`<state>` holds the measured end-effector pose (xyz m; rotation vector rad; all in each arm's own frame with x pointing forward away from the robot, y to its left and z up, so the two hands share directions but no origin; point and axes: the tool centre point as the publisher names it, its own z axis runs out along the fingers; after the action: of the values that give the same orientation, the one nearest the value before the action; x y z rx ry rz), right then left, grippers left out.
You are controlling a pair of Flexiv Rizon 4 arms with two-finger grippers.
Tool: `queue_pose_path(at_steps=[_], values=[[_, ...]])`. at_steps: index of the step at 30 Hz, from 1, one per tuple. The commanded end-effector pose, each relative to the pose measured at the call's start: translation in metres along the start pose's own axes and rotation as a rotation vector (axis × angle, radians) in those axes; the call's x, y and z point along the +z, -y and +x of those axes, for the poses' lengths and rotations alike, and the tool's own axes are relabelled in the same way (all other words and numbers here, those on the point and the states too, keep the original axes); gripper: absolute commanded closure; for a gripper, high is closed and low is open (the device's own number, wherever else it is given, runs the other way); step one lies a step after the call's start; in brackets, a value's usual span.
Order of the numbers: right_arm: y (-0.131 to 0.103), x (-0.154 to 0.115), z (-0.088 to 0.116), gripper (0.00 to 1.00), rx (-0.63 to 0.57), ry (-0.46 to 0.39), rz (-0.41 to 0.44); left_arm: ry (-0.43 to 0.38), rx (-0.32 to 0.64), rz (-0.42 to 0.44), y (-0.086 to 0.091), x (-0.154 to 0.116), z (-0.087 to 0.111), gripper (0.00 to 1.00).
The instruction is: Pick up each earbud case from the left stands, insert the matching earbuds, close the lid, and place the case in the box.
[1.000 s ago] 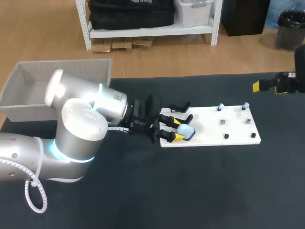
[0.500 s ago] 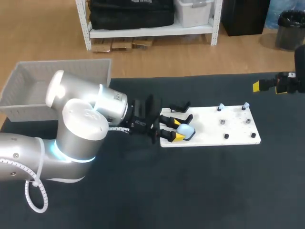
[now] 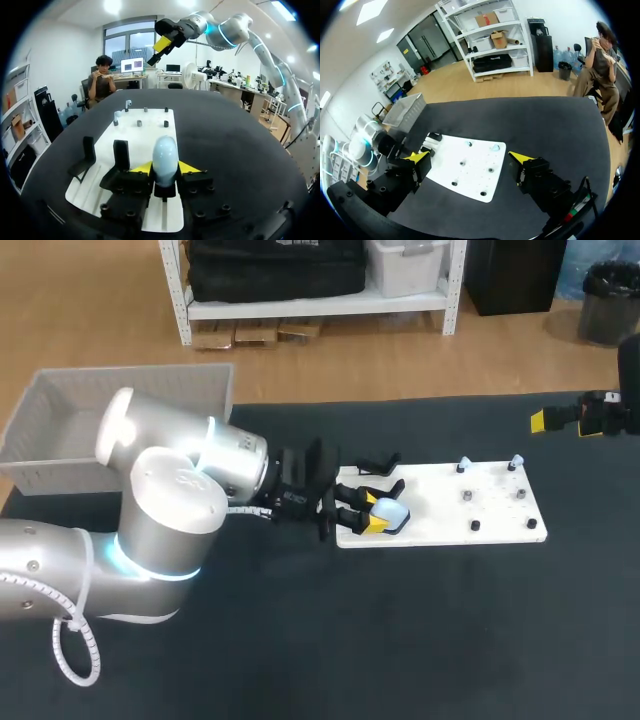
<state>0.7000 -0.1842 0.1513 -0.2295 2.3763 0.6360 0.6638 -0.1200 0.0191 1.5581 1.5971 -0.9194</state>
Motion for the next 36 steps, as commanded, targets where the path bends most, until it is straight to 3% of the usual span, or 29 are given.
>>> queue_pose_path(at_steps=[1, 11, 18, 36], values=[[0.001, 0.000, 0.000, 0.00, -0.001, 0.001, -0.003, 0.010, 0.002, -0.005, 0.003, -0.004, 0.001, 1.00], [0.001, 0.000, 0.000, 0.00, -0.001, 0.001, -0.003, 0.080, -0.021, -0.022, 0.009, -0.051, -0.023, 1.00], [0.001, 0.000, 0.000, 0.00, -0.001, 0.001, -0.003, 0.176, -0.004, -0.115, 0.007, -0.084, -0.053, 1.00], [0.001, 0.000, 0.000, 0.00, -0.001, 0.001, -0.003, 0.176, -0.004, -0.115, 0.007, -0.084, -0.053, 1.00]])
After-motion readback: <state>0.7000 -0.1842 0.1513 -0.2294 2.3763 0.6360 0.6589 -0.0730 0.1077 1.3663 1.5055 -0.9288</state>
